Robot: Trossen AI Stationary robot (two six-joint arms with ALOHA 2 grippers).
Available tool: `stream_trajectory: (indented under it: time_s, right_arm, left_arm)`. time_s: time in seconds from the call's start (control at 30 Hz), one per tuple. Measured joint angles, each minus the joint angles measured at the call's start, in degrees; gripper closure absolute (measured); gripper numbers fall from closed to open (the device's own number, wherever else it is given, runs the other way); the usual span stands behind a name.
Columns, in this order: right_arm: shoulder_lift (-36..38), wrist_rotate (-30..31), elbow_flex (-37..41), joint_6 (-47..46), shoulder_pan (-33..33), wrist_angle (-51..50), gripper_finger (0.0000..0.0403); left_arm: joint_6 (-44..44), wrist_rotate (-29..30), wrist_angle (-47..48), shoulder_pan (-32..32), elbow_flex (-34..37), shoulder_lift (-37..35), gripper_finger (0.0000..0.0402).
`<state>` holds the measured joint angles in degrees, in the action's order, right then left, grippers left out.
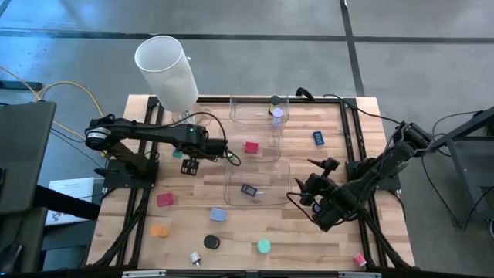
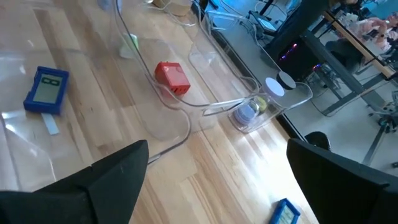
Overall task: Pick & Place Office items
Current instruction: Put the light purple hourglass in the middle transparent bin
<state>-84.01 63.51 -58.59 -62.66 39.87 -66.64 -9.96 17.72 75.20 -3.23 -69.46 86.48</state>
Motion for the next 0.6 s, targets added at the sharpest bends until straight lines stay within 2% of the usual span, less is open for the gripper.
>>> stream_trajectory:
  time_s: [0.3, 0.47, 0.6]
  right_arm:
    - [0.0, -1.5, 0.0, 8.1, -1.4, 6.5, 0.0031]
    - [0.0, -3.4, 0.0, 13.4, -1.4, 10.5, 0.0031]
    - [0.0, -3.9, 0.0, 14.8, -1.4, 11.3, 0.0031]
  left_arm:
    - [-3.6, -0.1, -3.9, -5.1, 1.6, -0.1, 0.0088]
    - [-5.0, -3.9, -5.1, -7.7, 3.1, -0.1, 0.0088]
    - [-5.1, -3.9, -6.0, -8.4, 3.3, -0.1, 0.0088]
